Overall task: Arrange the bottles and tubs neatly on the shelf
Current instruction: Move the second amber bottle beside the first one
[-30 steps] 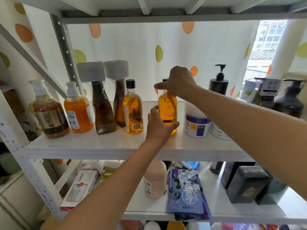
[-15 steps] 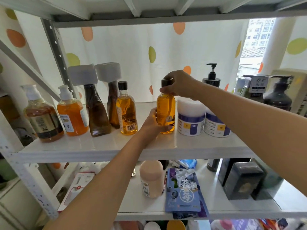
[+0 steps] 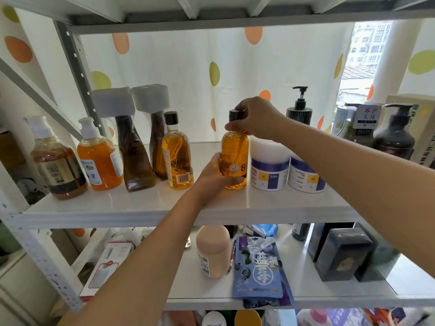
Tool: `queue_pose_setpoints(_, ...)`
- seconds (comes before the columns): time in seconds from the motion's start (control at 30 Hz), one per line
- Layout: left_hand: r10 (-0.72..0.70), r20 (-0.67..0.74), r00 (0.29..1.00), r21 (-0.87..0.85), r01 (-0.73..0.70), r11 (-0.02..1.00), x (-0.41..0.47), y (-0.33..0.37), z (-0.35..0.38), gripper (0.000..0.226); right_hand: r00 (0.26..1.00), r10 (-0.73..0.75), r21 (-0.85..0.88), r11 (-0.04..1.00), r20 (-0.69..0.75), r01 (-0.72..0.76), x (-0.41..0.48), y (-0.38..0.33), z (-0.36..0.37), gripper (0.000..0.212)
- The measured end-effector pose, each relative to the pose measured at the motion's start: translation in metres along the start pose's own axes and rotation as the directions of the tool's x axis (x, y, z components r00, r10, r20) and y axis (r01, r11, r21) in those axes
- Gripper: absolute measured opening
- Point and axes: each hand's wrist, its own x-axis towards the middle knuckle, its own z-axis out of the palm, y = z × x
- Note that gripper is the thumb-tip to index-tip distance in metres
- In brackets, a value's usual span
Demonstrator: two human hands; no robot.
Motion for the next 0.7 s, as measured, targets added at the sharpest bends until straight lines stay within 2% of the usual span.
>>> queue_pose_setpoints(0.2, 0.009, -0.018, 1.0, 0.029, -0.009, 1.0, 0.001, 0.0, 0.004, 0.078, 1.0, 0.015, 0.06, 0.998, 0.013, -0.015, -0.001, 0.003, -0.001, 0.047)
queue_pose_setpoints(0.53, -0.013, -0.045, 0.999, 0.089, 0.017, 0.996, 0.001, 0.0, 0.006, 0.081, 1.0, -0.008, 0.067, 0.998, -0.017, 0.01, -0.005, 0.006, 0.004, 0.044)
queue_pose_setpoints(0.7, -0.046, -0.056, 0.997, 0.062, 0.049, 0.997, -0.011, 0.004, 0.005, 0.078, 0.998, 0.056, 0.124, 0.991, 0.019, -0.058, -0.008, 0.002, 0.001, 0.057)
